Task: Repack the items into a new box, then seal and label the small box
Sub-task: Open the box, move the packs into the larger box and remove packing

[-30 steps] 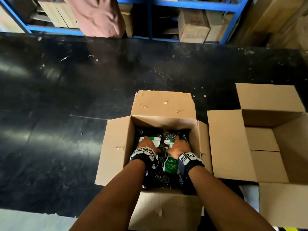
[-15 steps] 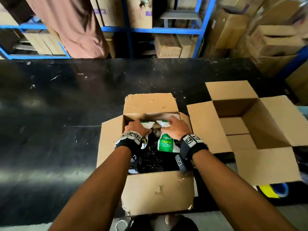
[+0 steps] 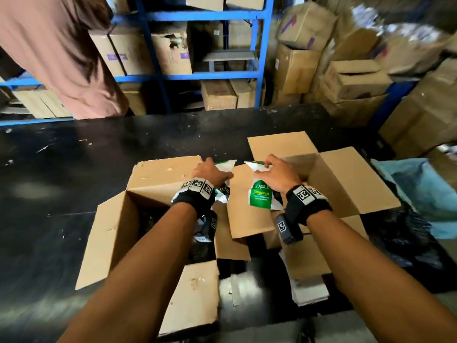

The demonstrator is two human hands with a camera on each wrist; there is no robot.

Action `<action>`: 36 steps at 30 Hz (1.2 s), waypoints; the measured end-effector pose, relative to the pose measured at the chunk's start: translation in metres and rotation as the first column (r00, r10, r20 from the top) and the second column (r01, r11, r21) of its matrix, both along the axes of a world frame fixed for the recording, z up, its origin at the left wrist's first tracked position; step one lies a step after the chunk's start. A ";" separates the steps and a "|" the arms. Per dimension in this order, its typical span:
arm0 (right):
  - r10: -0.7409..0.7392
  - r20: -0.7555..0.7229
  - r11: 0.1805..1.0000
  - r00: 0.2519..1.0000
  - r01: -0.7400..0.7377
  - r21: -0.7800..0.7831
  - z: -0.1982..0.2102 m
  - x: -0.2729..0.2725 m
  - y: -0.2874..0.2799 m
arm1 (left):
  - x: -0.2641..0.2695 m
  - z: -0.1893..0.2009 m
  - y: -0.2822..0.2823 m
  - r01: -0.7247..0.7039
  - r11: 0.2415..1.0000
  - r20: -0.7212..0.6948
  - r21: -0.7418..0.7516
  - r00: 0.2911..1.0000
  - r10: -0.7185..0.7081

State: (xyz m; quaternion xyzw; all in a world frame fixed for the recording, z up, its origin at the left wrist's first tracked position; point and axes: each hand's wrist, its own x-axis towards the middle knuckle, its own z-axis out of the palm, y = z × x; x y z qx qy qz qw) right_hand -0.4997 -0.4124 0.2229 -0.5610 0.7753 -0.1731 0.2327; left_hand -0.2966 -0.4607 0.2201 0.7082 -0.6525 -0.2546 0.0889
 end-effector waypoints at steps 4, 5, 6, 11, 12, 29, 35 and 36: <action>0.012 -0.014 1.000 1.000 -0.011 0.018 -0.004 -0.087 -0.002 | -0.090 -0.005 0.006 -0.041 0.999 -0.060 0.002 0.997 0.041; 0.022 -0.027 0.999 0.999 -0.022 0.029 -0.006 -0.104 -0.002 | -0.110 -0.006 0.009 -0.048 0.999 -0.071 0.014 0.996 0.049; 0.035 -0.037 0.998 0.999 -0.034 0.043 -0.008 -0.124 -0.002 | -0.134 -0.008 0.011 -0.055 0.998 -0.081 0.029 0.995 0.057; 0.104 -0.039 0.988 0.994 -0.099 0.123 -0.019 -0.179 -0.012 | -0.194 -0.026 0.013 -0.083 0.992 -0.107 0.093 0.990 0.093; 0.105 -0.036 0.986 0.994 -0.099 0.133 -0.023 -0.188 -0.018 | -0.202 -0.030 0.009 -0.092 0.990 -0.086 0.102 0.991 0.101; 0.189 -0.050 0.845 0.981 -0.137 0.516 -0.144 -0.220 -0.119 | -0.257 -0.147 -0.062 -0.148 0.901 0.122 0.409 0.987 0.107; 0.240 -0.037 0.764 0.970 -0.165 0.624 -0.182 -0.216 -0.126 | -0.257 -0.183 -0.063 -0.146 0.844 0.128 0.516 0.987 0.093; 0.249 -0.039 0.750 0.968 -0.167 0.639 -0.188 -0.216 -0.126 | -0.257 -0.189 -0.063 -0.149 0.839 0.128 0.524 0.987 0.095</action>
